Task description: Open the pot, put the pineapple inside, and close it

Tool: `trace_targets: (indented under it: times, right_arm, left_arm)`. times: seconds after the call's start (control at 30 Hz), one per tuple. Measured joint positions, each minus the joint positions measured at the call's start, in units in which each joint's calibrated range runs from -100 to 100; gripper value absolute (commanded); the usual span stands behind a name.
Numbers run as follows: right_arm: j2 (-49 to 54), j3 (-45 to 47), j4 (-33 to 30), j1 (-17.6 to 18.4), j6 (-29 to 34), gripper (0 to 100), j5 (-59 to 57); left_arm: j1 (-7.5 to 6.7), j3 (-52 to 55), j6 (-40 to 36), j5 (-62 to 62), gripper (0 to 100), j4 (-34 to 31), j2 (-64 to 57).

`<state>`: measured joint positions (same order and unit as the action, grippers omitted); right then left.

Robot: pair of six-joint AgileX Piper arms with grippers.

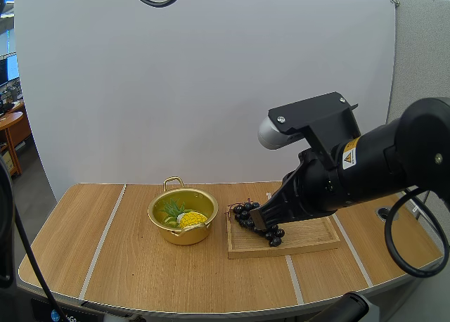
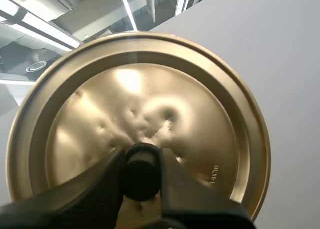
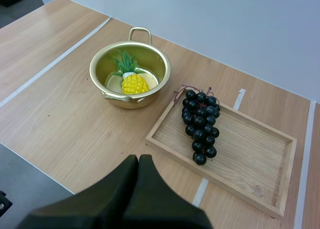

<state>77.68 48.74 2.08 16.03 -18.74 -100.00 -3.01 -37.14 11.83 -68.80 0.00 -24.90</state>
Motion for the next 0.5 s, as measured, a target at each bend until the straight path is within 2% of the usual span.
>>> trace_targets:
  times: [0.5]
  right_arm:
    - [5.18, 6.46, -0.23, -0.08, 0.00, 0, 0.00]
  left_arm:
    - [0.00, 0.00, 0.00, 0.00, 0, 0.00, 0.00]
